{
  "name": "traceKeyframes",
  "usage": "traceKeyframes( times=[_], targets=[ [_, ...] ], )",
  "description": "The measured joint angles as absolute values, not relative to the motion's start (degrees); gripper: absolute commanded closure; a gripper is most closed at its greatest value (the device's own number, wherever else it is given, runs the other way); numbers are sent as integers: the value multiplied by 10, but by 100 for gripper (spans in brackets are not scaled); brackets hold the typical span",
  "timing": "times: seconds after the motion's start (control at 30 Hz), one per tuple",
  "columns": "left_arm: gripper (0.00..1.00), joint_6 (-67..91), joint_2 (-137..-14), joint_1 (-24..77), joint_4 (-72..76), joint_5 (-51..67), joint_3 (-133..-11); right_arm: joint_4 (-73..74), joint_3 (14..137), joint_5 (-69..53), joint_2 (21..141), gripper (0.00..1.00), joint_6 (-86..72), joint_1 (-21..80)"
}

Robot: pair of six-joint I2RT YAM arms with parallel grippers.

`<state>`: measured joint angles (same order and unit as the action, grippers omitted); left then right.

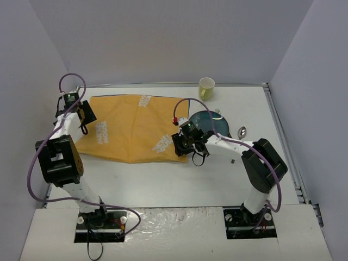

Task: Set the dinner table for one person

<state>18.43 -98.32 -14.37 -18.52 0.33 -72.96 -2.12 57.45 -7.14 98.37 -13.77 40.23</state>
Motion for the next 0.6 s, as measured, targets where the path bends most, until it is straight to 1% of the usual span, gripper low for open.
traceKeyframes(
  times=[0.17,0.27,0.33,0.43,0.6],
  targets=[
    [54,182,-1054,-144,-159,22,-781,-34,566,-71,984,58,-132,406],
    [57,182,-1107,-144,-140,41,-810,-41,562,-71,988,59,-126,406],
    [63,182,-1132,-144,-133,52,-814,-44,556,-71,992,59,-121,406],
    [65,184,-1161,-144,-132,65,-820,-45,544,-70,993,59,-117,406],
    [66,185,-1201,-145,-126,75,-865,-59,528,-68,992,59,-110,406]
  ],
)
